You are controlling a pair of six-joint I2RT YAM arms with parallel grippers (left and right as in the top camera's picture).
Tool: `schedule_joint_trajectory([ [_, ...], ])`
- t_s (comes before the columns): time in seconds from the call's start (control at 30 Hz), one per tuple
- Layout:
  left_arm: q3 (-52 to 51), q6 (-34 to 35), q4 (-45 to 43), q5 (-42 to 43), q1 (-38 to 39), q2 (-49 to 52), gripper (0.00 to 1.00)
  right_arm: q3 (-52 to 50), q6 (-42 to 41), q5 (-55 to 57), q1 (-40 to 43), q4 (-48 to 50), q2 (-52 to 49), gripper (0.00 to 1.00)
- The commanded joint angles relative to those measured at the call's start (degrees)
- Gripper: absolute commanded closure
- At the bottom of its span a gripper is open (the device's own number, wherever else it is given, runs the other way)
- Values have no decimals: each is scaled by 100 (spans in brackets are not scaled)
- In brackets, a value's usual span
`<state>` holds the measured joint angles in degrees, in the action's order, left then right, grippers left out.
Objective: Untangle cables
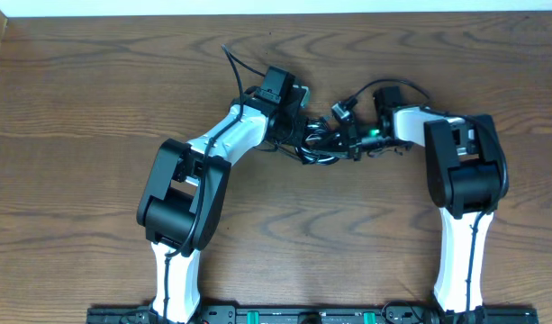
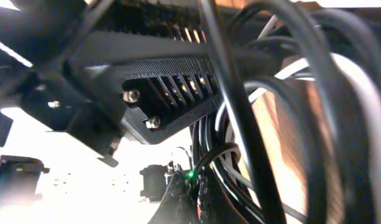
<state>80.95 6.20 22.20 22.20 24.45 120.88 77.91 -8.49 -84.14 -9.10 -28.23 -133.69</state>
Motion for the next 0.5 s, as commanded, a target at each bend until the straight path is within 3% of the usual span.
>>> schedule_joint_trajectory([
  [0.0,-15,103,149,107,59,129,77,90,166,-535,264,85,92,99],
  [0.33,-15,422,146,-380,59,129,77,103,111,-533,546,164,920,99],
  [0.47,-15,417,144,-391,59,129,76,105,-269,-533,570,433,1196,99],
])
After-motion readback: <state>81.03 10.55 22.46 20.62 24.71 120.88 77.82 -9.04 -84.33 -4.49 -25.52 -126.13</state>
